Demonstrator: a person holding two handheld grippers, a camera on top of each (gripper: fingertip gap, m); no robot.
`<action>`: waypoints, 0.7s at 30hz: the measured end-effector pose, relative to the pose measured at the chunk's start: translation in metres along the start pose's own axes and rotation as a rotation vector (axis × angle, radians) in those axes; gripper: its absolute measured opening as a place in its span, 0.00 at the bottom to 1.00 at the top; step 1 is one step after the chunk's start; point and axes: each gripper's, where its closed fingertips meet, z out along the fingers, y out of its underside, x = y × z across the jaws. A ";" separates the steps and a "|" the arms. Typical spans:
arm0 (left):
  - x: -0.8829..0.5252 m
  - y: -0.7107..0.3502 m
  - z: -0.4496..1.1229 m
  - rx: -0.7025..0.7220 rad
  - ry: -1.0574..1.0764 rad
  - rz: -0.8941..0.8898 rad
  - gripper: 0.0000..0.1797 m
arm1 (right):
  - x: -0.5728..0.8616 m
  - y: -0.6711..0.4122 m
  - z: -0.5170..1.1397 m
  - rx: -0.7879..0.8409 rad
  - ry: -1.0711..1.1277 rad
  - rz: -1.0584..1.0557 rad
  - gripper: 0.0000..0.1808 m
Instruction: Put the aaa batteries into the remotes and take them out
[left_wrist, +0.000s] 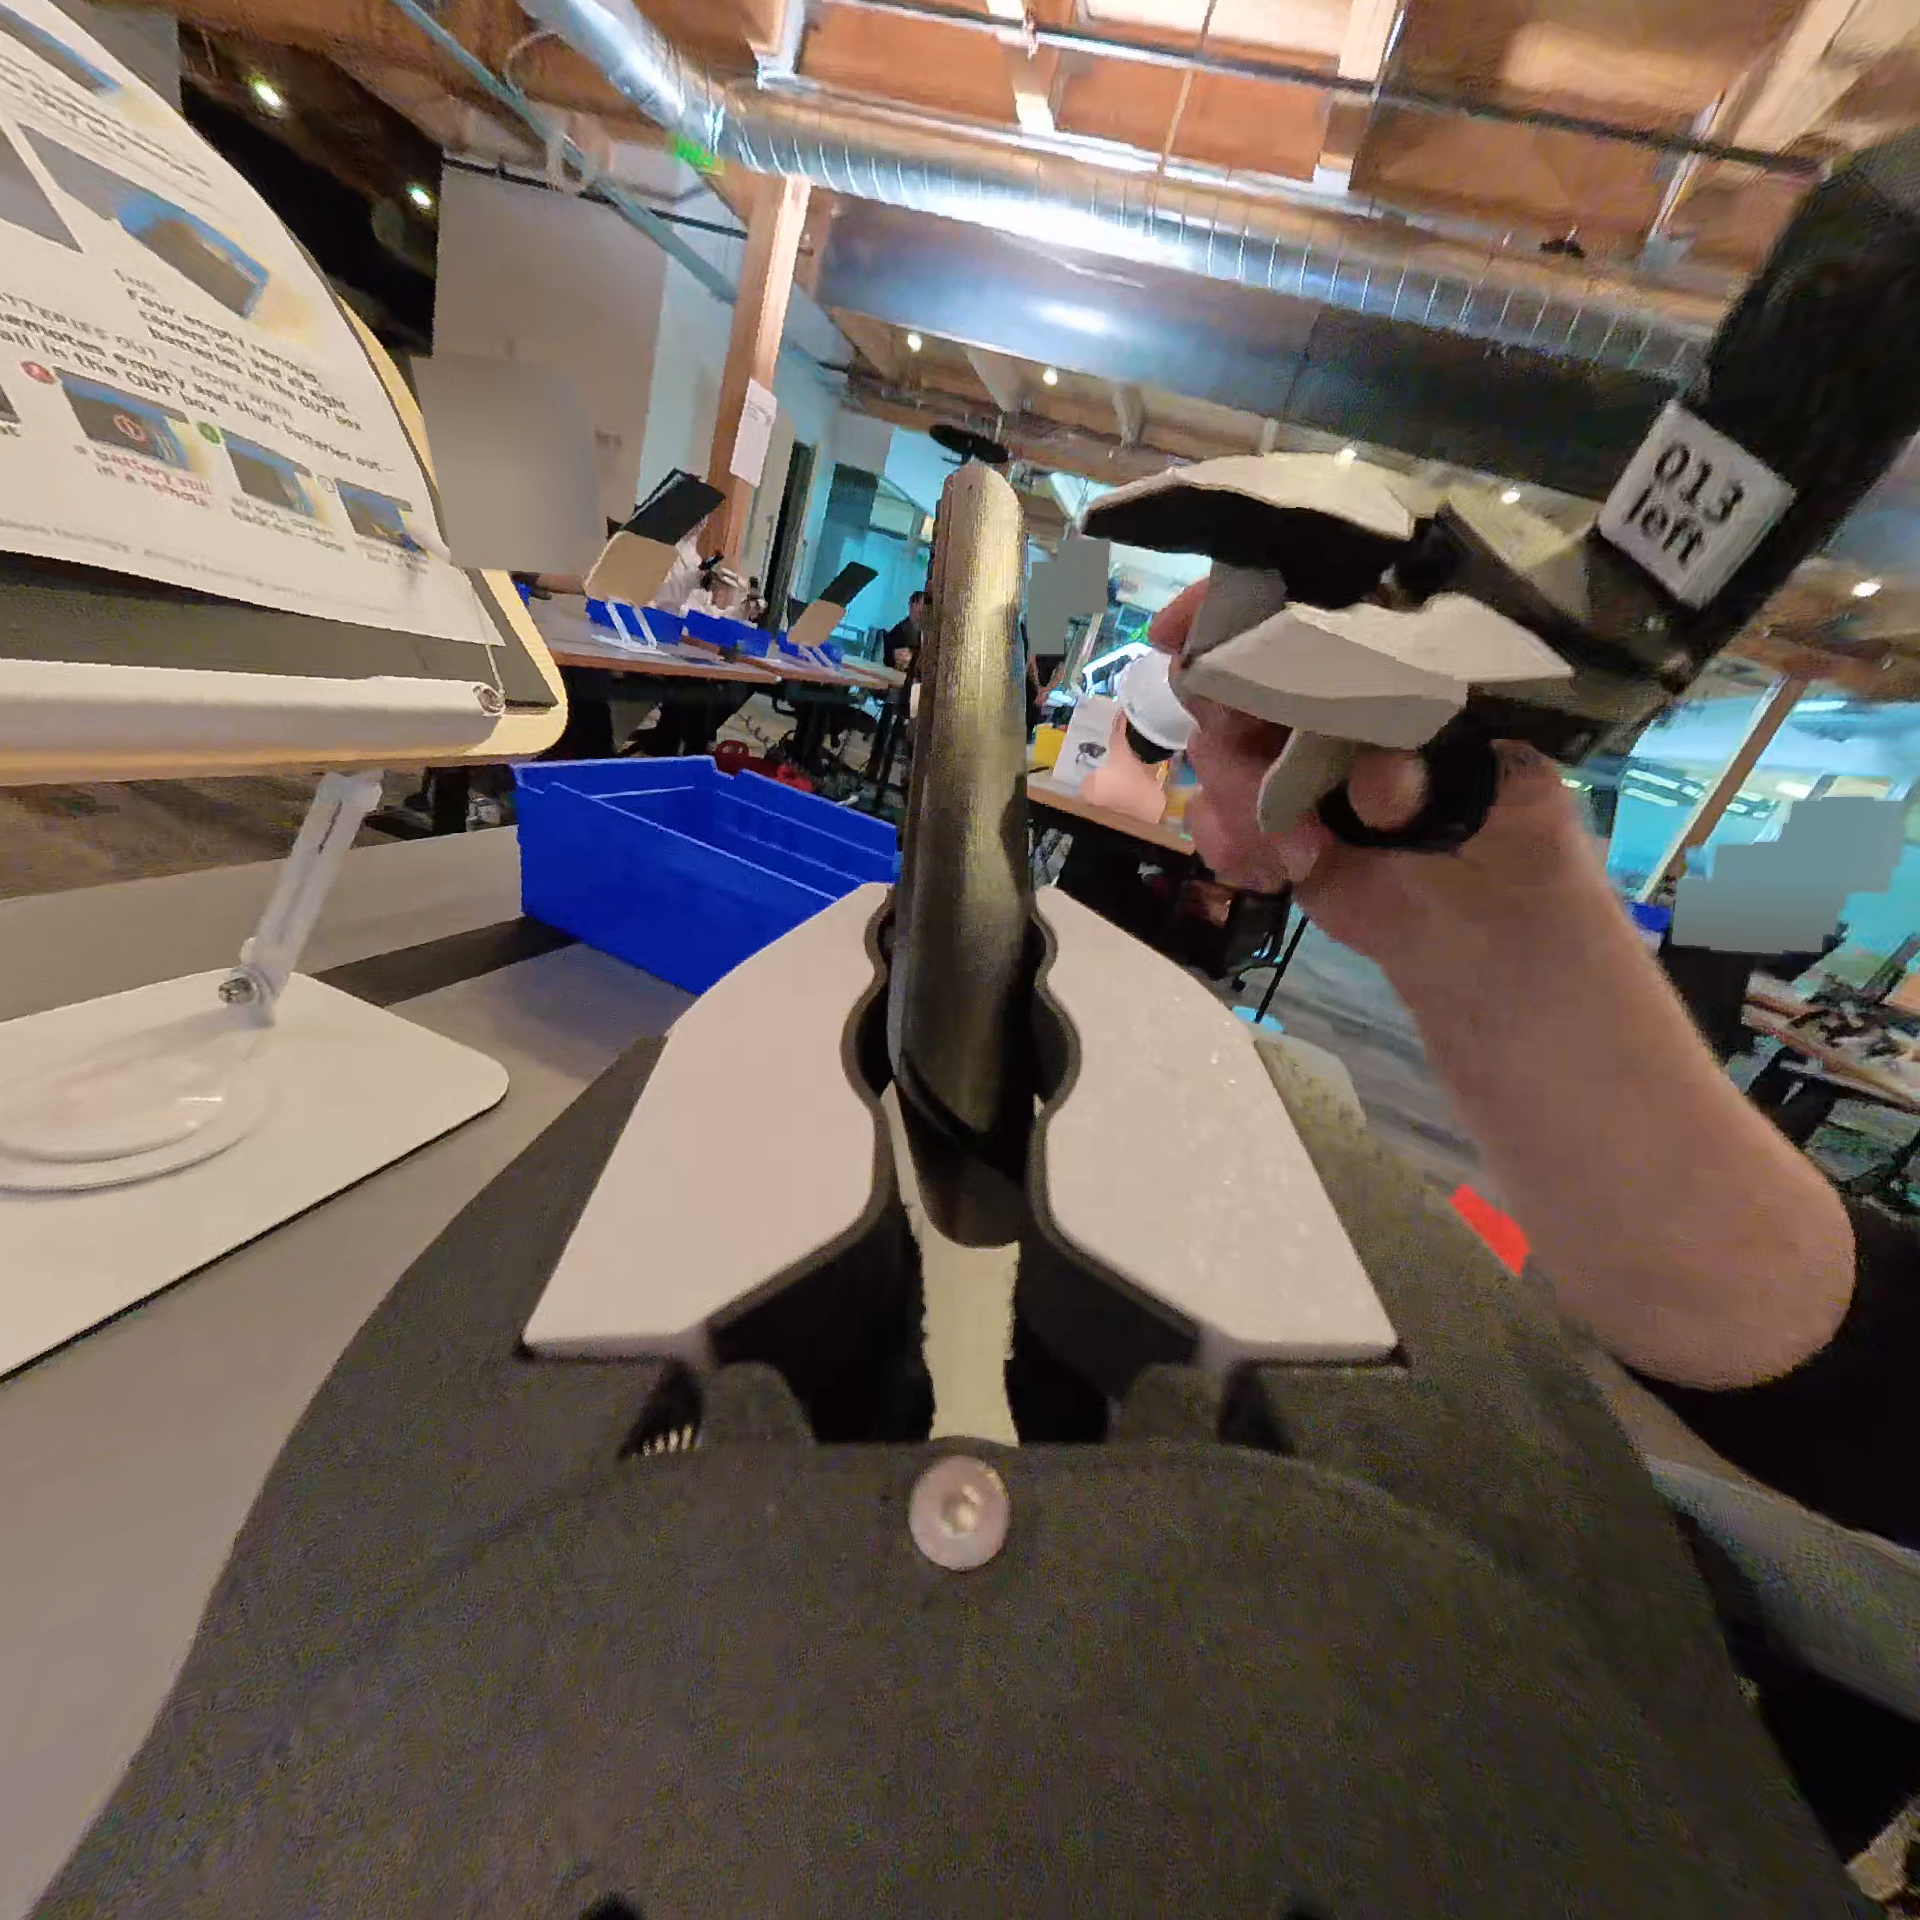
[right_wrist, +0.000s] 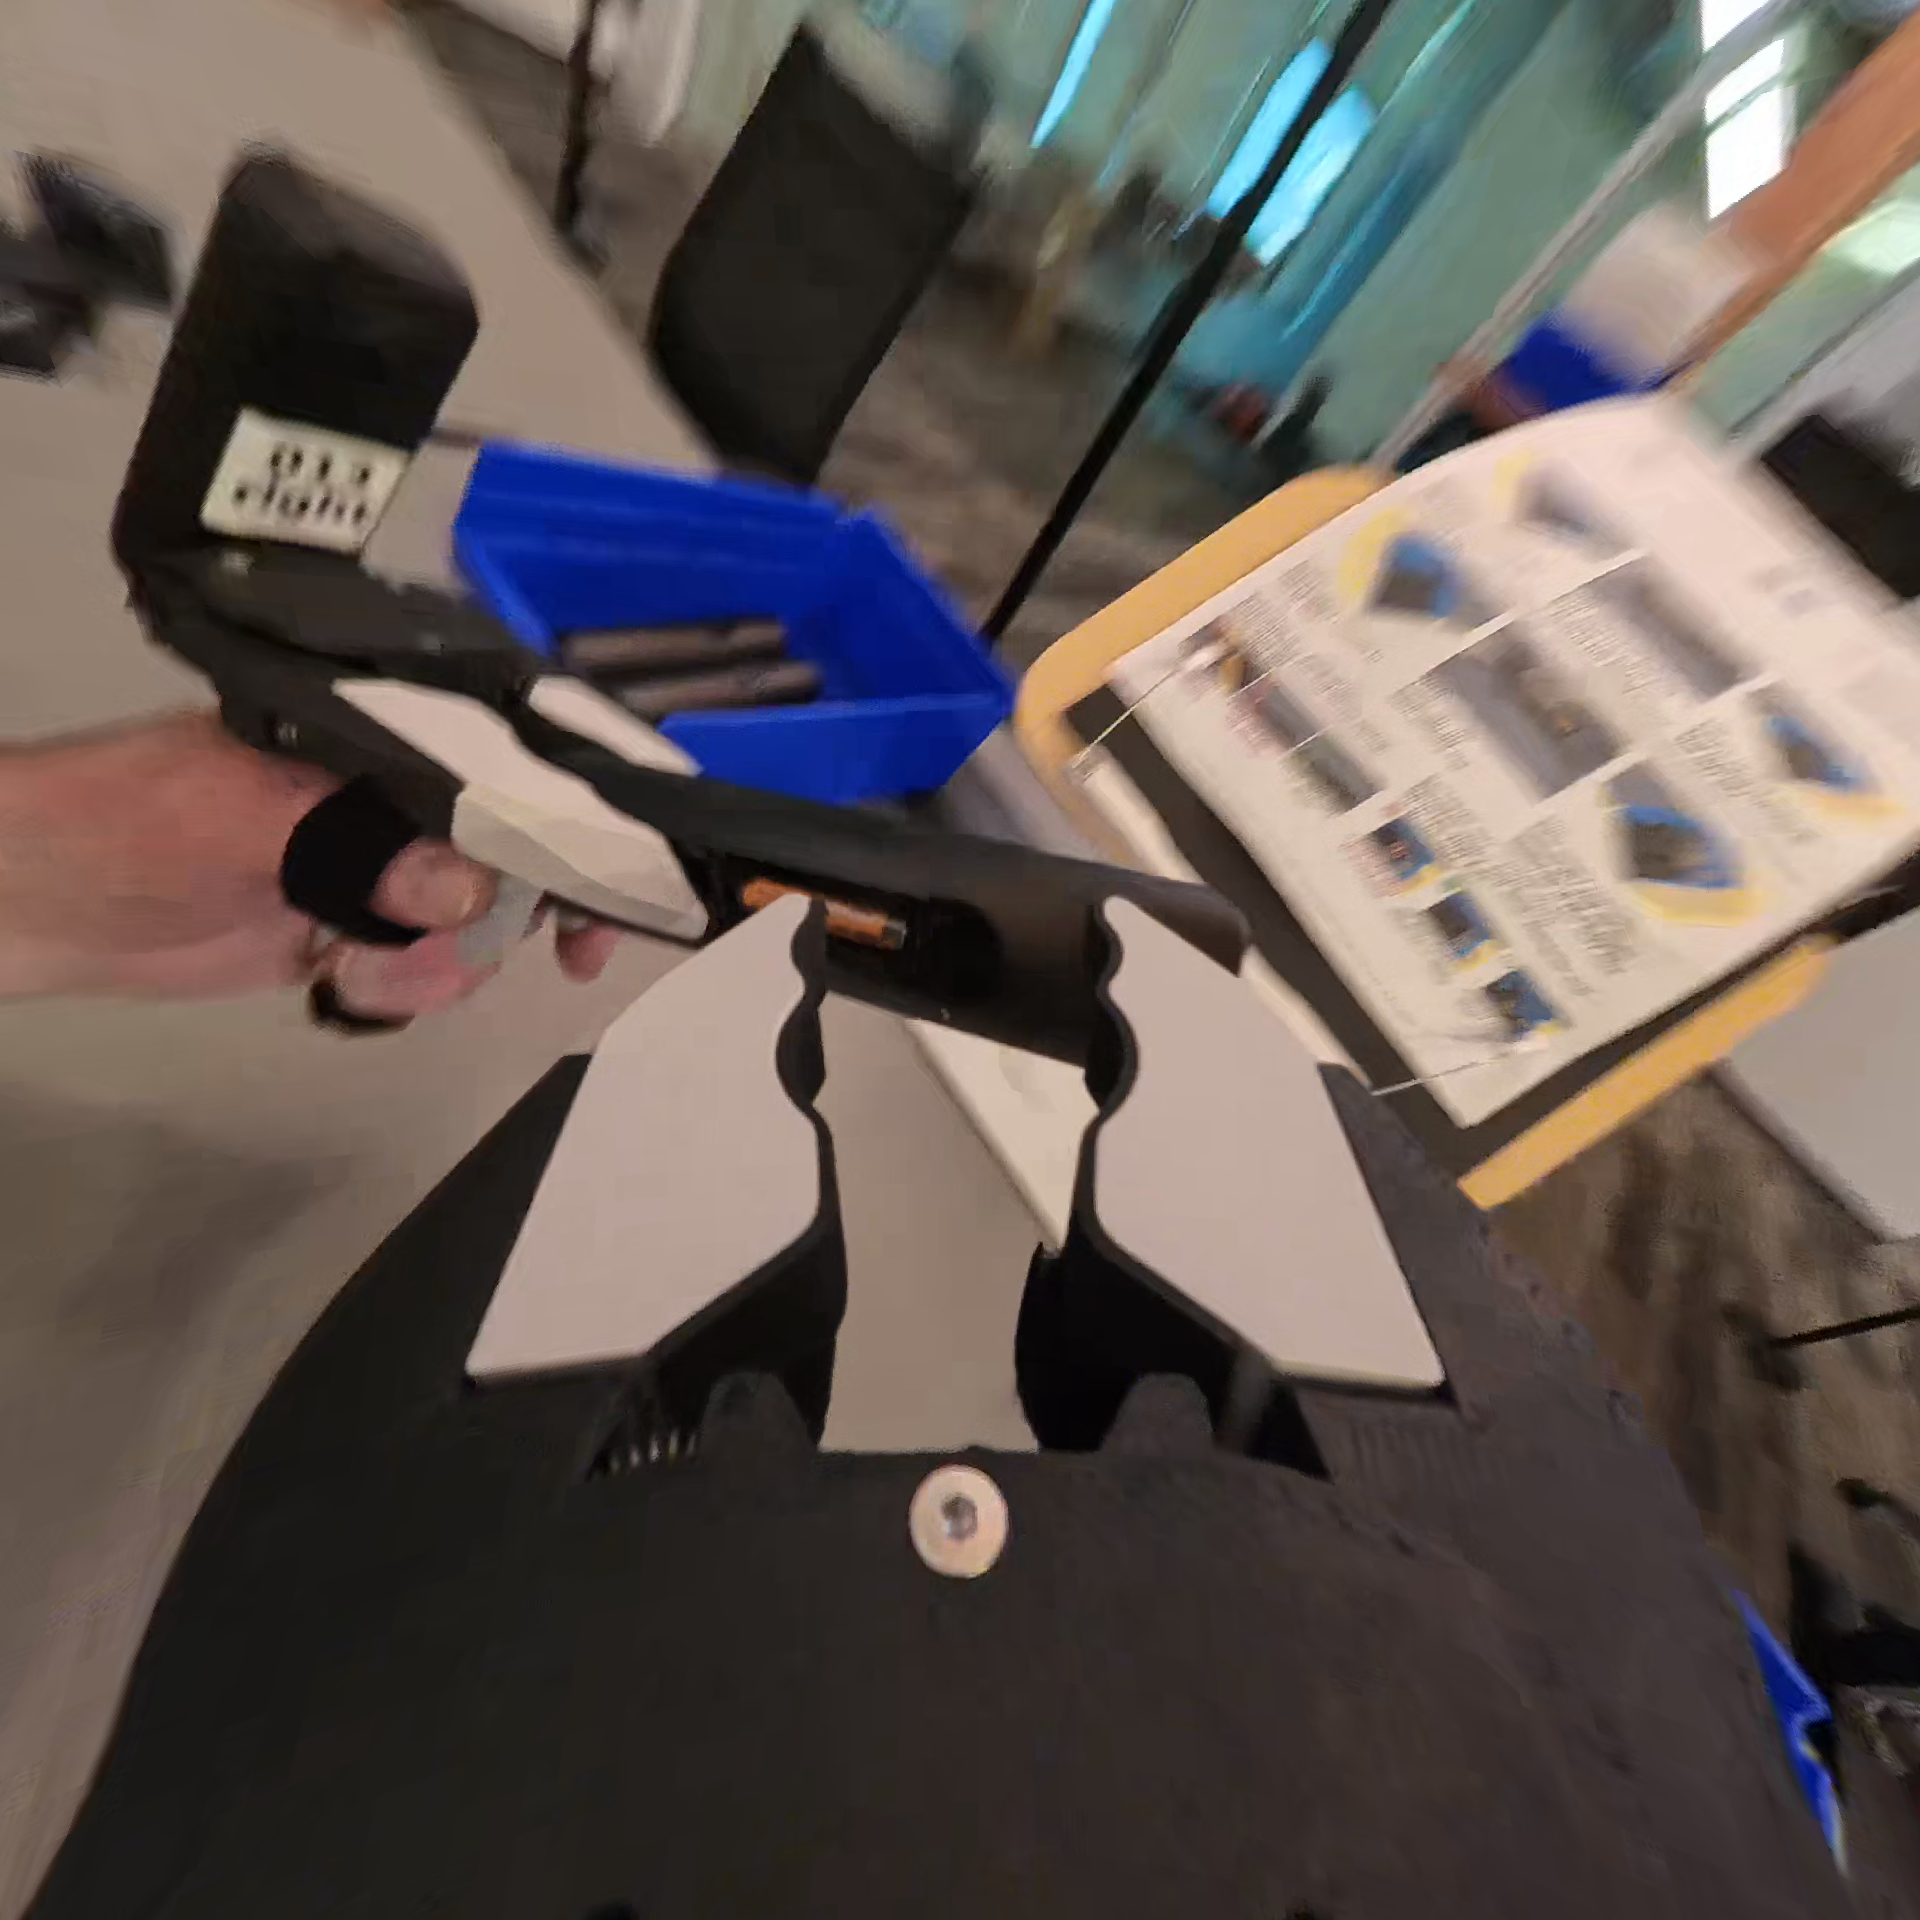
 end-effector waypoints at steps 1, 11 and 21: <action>-0.001 -0.001 0.001 0.024 0.014 -0.024 0.11 | -0.004 -0.003 -0.005 0.061 0.015 -0.006 0.25; -0.004 0.000 0.009 0.109 -0.011 -0.008 0.12 | -0.026 0.012 0.020 0.069 0.010 0.069 0.26; -0.011 -0.001 0.006 0.113 -0.096 0.062 0.12 | -0.025 0.014 0.031 0.083 0.085 0.081 0.28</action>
